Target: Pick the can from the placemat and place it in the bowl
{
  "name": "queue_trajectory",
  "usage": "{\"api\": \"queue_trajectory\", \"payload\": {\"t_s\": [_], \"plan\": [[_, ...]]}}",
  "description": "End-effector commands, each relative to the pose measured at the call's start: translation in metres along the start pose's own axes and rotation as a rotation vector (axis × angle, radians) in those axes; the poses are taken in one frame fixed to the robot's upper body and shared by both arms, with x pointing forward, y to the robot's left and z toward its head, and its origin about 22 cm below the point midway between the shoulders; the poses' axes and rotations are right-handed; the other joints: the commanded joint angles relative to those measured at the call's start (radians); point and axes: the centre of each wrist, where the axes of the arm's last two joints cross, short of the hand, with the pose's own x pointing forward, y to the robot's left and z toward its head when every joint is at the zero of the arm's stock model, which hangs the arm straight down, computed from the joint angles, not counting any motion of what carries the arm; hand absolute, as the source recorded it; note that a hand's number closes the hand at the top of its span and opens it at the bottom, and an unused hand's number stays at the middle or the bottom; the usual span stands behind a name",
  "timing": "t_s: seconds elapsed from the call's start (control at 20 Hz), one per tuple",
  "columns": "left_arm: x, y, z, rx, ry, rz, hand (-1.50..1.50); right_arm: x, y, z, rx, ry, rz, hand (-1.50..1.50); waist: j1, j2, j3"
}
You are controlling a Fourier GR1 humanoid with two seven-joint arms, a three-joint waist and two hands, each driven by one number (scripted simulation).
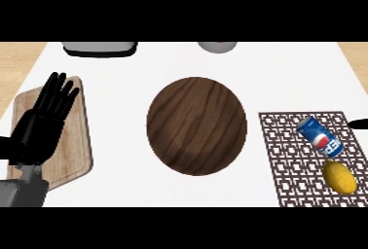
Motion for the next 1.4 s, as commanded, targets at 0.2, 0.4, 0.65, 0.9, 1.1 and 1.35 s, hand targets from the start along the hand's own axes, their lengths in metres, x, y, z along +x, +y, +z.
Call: {"api": "queue_trajectory", "payload": {"t_s": [0.2, 0.4, 0.65, 0.9, 1.1, 1.35], "plan": [[0.002, 0.005, 0.003, 0.028, -0.004, -0.018, 0.0, 0.0, 0.039, 0.014, 0.045, 0.173, 0.014, -1.5, -0.017, -0.005, 0.0], [-0.007, 0.011, -0.001, 0.021, -0.003, -0.001, 0.0, 0.002, 0.064, 0.02, -0.003, 0.166, 0.01, -1.5, -0.015, -0.001, -0.001], [-0.004, 0.008, 0.0, 0.03, -0.014, -0.002, 0.0, -0.011, 0.074, 0.012, -0.079, 0.124, 0.009, -1.5, -0.014, -0.002, 0.0], [0.009, 0.002, -0.004, 0.008, -0.009, 0.002, 0.0, -0.026, 0.088, -0.008, -0.108, 0.111, 0.037, -1.5, -0.013, -0.001, 0.001], [-0.008, 0.008, 0.0, 0.042, 0.004, -0.003, 0.0, -0.021, 0.102, 0.001, -0.106, 0.103, 0.042, -1.5, -0.015, 0.0, 0.0], [0.001, -0.016, -0.003, 0.008, 0.008, 0.015, 0.0, -0.026, 0.117, -0.013, -0.063, 0.143, 0.067, -1.5, -0.012, 0.0, 0.001]]}}
